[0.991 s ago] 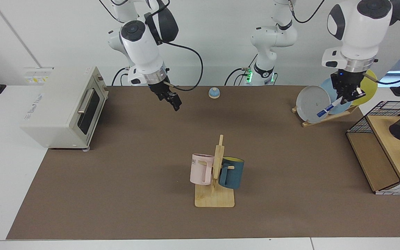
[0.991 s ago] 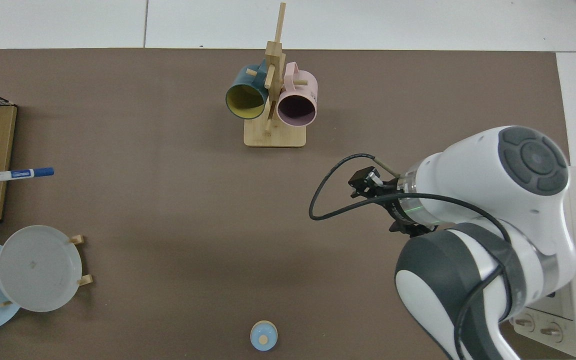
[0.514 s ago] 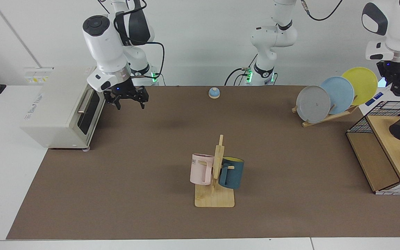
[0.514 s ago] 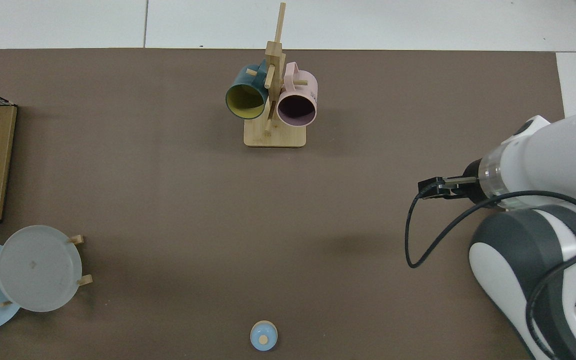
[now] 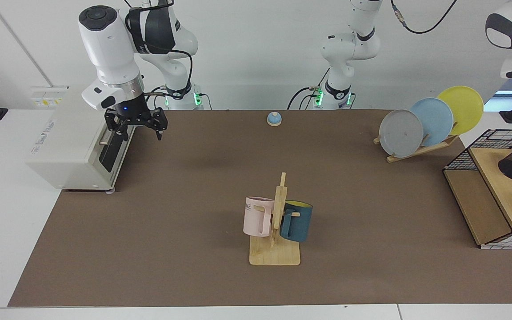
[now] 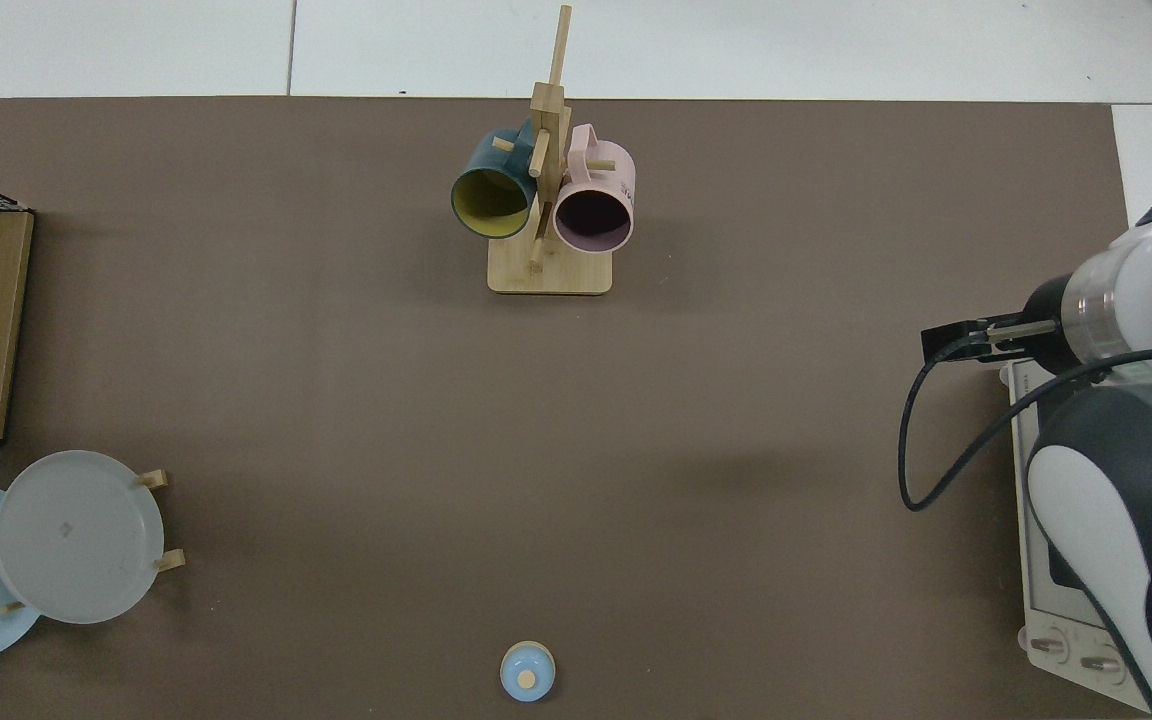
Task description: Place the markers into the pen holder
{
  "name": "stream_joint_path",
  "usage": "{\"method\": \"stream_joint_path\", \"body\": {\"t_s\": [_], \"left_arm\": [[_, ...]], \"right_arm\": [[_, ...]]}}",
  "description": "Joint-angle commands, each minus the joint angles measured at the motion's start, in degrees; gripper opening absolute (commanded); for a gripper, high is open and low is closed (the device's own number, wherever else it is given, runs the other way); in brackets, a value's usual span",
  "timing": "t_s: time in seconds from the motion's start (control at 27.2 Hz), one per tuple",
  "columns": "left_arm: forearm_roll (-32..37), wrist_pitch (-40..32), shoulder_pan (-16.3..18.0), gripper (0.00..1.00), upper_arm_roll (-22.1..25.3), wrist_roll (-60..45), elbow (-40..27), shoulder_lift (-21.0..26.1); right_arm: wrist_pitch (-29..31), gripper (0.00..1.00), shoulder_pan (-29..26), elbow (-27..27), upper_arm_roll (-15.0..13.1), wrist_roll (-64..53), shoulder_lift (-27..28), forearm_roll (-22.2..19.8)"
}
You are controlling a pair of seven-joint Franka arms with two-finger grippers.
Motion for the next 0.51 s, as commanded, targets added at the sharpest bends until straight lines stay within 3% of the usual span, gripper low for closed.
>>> {"method": "stream_joint_path", "body": {"t_s": [0.0, 0.15, 0.48], "left_arm": [[3.05, 6.75, 1.95, 0.00, 0.35, 3.83, 3.11, 3.20], [4.54, 9.48, 3.27, 0.00, 0.17, 5.50, 4.60, 4.78], [9.38, 13.00, 4.94, 0.00, 0.08, 6.47, 7.86, 10.76]], "right_arm": [[-3.27, 1.00, -1.77, 1.70, 0.48, -1.19, 0.14, -0.42], [-8.11, 1.00, -2.30, 4.15, 0.04, -1.01, -0.83, -0.69], [-8.12, 1.00, -3.71, 4.43, -0.13, -1.45, -0.92, 1.78]]}}
